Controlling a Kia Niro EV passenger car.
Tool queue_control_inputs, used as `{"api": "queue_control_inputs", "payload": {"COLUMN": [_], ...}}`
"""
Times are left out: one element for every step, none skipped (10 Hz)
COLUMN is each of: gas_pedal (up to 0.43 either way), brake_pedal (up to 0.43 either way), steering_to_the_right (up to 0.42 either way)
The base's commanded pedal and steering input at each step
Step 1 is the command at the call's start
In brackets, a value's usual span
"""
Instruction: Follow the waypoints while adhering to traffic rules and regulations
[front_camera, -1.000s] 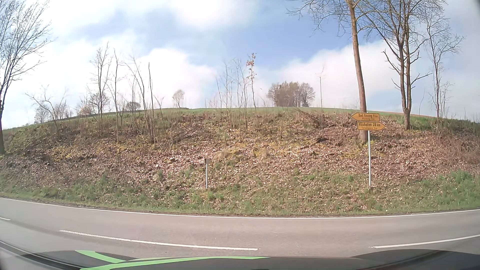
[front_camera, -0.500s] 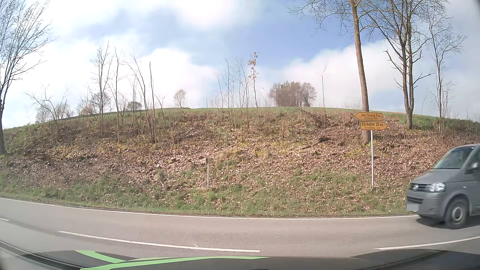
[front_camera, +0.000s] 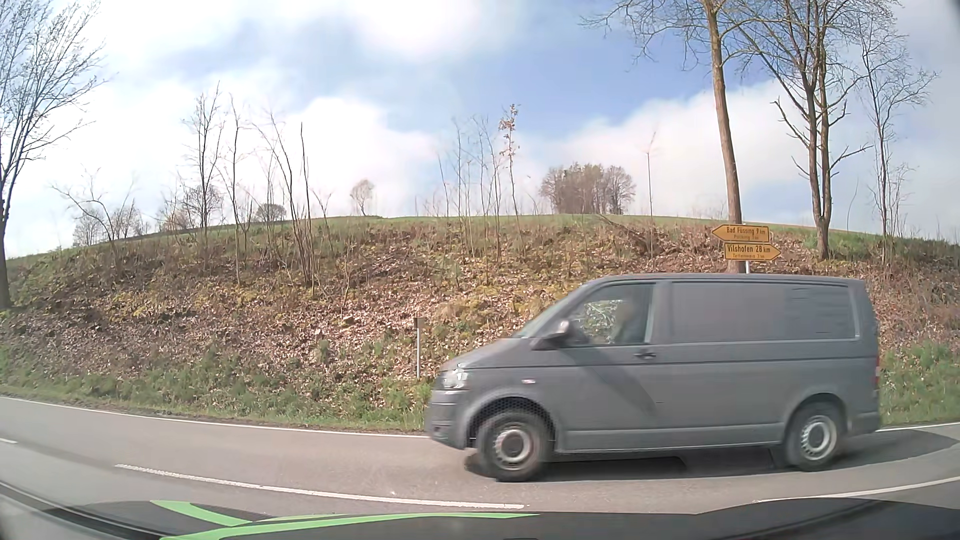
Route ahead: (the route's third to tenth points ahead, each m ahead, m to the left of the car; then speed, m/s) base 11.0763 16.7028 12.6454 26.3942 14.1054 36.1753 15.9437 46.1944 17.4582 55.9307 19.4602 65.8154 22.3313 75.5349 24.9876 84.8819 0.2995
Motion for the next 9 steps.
{"api": "queue_control_inputs", "payload": {"gas_pedal": [0.000,0.000,0.087,0.138,0.220,0.260,0.280,0.299,0.331], "brake_pedal": [0.000,0.000,0.000,0.000,0.000,0.000,0.000,0.000,0.000], "steering_to_the_right": [-0.172,-0.170,-0.167,-0.159,-0.148,-0.143,-0.140,-0.148,-0.178]}}
